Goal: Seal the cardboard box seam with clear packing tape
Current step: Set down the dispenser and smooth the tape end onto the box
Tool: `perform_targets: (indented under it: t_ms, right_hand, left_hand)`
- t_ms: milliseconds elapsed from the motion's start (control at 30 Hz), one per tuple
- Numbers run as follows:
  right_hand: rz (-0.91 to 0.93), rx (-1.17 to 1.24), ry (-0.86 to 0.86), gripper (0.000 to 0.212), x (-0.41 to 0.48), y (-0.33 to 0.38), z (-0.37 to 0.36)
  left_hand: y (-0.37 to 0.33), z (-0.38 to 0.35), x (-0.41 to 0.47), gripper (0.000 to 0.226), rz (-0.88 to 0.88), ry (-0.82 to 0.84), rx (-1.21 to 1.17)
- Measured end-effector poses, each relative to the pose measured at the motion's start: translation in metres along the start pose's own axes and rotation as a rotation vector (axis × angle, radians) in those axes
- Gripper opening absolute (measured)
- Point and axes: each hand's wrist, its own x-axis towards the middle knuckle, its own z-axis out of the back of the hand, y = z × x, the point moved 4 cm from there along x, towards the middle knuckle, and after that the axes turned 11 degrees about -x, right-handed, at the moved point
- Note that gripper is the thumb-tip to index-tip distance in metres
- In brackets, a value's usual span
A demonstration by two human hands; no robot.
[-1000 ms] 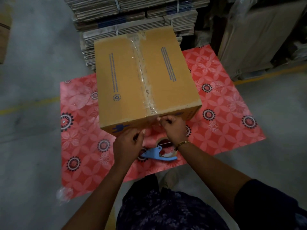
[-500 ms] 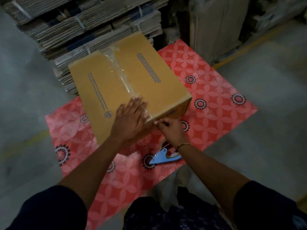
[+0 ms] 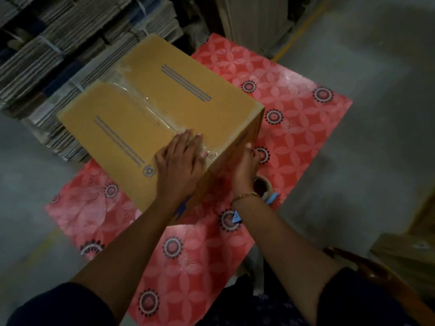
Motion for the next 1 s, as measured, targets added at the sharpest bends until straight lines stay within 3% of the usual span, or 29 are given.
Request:
perform_targets:
  t_ms: [100, 267, 667, 900, 1000]
  right_hand:
    - [-0.153, 0.174, -0.111, 0.06, -0.002, -0.001, -0.032]
    - [-0.164, 0.088, -0.242, 0.056, 0.003, -0.007, -0.054]
    - [-0.111, 0.026, -0.32, 0.039, 0.023, -0.018, -0.048]
    - [-0.246, 0.115, -0.193, 0.056, 0.035, 0.01, -0.028]
    - [-0.031, 0.025, -0.215, 0.049, 0.058, 0.064, -0.004]
  left_hand:
    - [0.002, -0.006, 0.001, 0.053, -0.023, 0.001, 0.037]
    - [0.008, -0.015, 0.005, 0.054, -0.049, 0.035, 0.015]
    - [0.007, -0.017, 0.006, 0.054, -0.072, 0.009, 0.014]
    - [-0.002, -0.005, 0.003, 0.054, -0.047, -0.004, 0.009]
    - [-0.005, -0.002, 0.004, 0.054, -0.018, -0.001, 0.005]
